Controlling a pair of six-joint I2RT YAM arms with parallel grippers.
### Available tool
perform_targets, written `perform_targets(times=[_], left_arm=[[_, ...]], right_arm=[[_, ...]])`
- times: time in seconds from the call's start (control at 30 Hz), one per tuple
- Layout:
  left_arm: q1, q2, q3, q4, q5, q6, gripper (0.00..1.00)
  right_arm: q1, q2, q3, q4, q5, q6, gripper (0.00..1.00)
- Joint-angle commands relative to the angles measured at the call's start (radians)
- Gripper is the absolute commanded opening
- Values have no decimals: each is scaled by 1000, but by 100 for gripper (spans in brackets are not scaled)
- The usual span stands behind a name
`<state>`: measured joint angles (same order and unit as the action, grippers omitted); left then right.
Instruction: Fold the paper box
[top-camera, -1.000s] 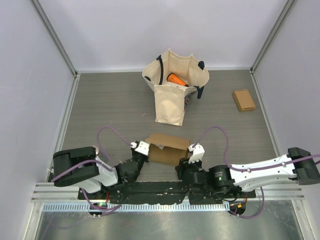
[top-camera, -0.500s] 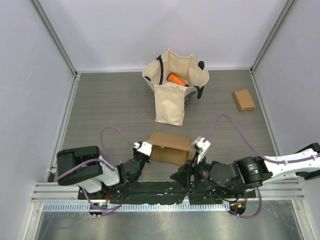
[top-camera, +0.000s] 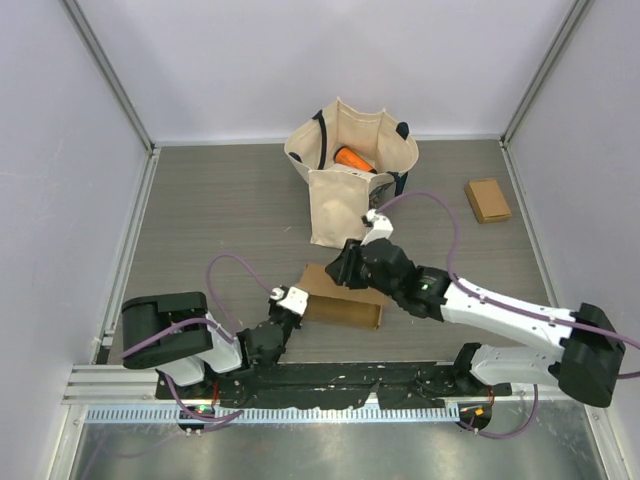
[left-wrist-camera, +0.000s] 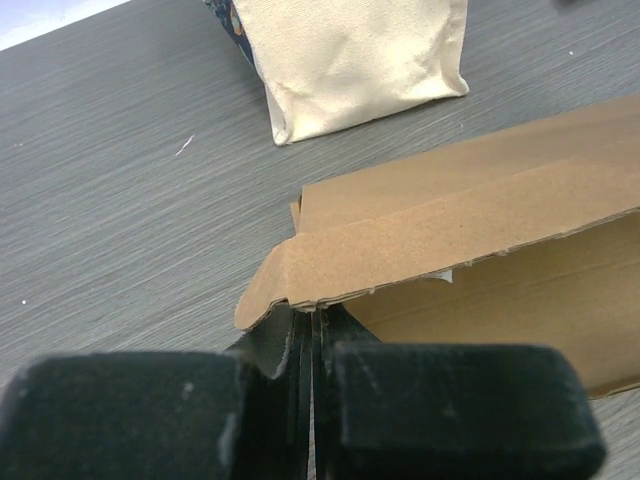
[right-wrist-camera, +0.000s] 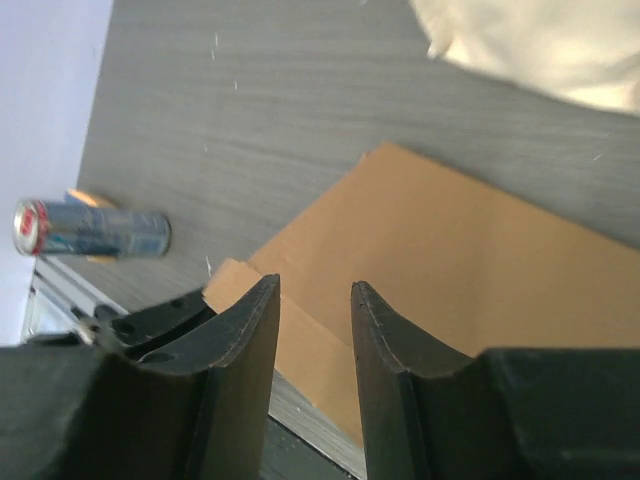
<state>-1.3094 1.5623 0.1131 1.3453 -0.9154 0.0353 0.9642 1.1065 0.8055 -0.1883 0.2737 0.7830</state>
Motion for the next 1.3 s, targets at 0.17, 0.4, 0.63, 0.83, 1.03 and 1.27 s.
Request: perform_targets(times=[0.17, 0.4, 0.63, 0.83, 1.03, 1.27], left_arm=[[-17, -11, -4, 199, -48, -21, 0], [-146, -461, 64, -458, -102, -324, 54], [-152, -1032, 246, -1636, 234, -811, 44], [-151, -1288, 246, -1794, 316, -871, 49], [-151, -1294, 347, -1649, 329, -747, 40], [-128, -917, 618, -1680, 294, -638, 49]], right_arm=[[-1, 69, -322, 645, -171, 98, 33], [-1, 116, -387, 745, -174, 79, 32], [-2, 162, -371, 761, -194, 62, 33], [-9, 193, -365, 791, -241, 44, 33], [-7, 191, -322, 706, -349, -23, 34], [86, 206, -270, 567, -279, -113, 34]])
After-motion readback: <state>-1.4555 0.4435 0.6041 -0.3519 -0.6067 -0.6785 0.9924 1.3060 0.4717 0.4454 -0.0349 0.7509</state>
